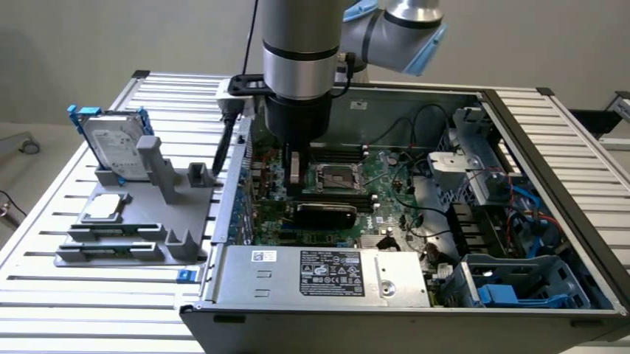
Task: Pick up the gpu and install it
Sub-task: 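Press down on the gpu until it lock into place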
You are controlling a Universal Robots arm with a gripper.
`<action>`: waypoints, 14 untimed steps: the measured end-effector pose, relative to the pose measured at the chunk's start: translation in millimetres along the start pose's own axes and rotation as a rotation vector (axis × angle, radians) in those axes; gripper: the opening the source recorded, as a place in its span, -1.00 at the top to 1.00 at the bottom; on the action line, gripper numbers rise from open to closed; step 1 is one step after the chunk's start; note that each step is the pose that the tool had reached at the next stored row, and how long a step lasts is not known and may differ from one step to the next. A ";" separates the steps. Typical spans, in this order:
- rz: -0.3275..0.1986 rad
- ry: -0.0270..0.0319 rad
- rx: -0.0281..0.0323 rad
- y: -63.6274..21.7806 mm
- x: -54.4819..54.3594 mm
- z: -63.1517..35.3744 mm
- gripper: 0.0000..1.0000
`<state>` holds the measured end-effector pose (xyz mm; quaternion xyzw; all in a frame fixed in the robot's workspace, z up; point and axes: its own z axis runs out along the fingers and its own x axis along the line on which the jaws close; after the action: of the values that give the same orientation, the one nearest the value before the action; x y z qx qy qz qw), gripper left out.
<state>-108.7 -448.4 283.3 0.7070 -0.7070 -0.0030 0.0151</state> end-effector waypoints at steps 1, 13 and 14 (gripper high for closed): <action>0.000 0.0014 -0.0006 1.0 0.0 -0.2 0.79; 0.001 0.0479 -0.0068 15.9 0.1 -1.6 0.79; 0.001 0.0494 -0.0075 17.0 0.1 -1.9 0.79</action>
<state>-125.7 -448.5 285.6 0.7065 -0.7068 0.0119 0.0352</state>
